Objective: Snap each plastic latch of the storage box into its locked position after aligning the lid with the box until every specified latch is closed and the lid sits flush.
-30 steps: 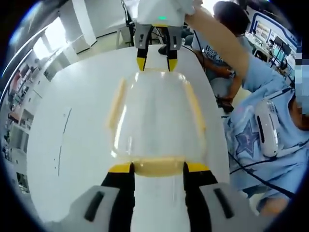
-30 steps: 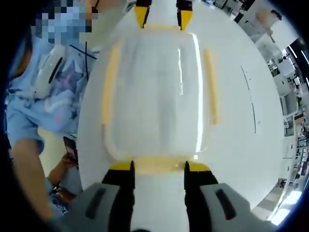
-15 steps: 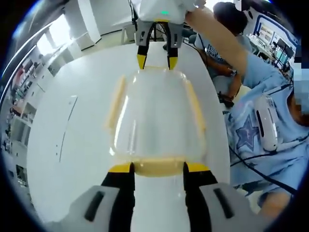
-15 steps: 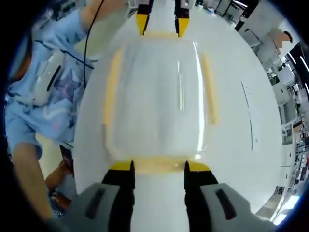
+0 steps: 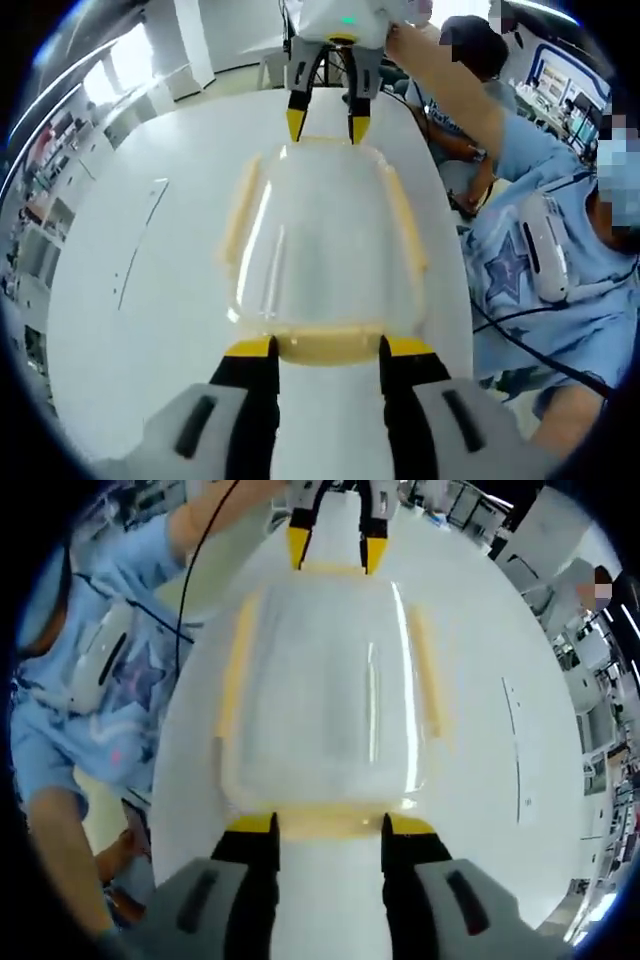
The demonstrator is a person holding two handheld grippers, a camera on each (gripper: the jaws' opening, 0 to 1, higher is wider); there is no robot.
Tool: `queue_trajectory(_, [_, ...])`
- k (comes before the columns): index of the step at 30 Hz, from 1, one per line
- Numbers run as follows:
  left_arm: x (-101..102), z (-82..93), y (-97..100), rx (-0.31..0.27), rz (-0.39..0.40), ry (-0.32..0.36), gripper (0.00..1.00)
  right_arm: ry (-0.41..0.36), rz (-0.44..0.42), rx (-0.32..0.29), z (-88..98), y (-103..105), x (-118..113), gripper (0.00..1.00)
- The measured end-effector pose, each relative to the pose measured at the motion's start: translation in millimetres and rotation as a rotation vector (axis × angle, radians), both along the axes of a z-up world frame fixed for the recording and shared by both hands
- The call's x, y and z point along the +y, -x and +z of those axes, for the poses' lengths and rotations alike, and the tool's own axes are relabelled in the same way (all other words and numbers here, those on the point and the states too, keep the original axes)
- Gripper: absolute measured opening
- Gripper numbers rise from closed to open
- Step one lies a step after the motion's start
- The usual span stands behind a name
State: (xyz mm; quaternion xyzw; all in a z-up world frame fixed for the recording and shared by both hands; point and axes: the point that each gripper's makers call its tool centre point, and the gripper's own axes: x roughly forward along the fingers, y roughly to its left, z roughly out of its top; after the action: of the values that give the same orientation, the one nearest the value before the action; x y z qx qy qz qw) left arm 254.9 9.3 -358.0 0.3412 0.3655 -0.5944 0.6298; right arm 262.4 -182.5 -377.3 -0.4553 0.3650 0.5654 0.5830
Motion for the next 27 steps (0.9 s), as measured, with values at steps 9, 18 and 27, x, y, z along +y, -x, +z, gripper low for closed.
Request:
queue_trajectory(9, [14.8,-5.2,-2.1,0.027,0.002,0.028,0.39,-0.023,0.005,0.014,-6.6,3.3,16.3,0.39])
queue_trajectory(18, [18.0,-18.0,-2.2,0.053,-0.003,0.032,0.39,-0.039,-0.003,0.030,-20.5,5.8,20.8,0.39])
queue_trajectory(27, [23.4,-29.6,-9.5,0.072,-0.016,0.032,0.39,-0.041,-0.025,0.037,-26.8,1.9,26.5,0.39])
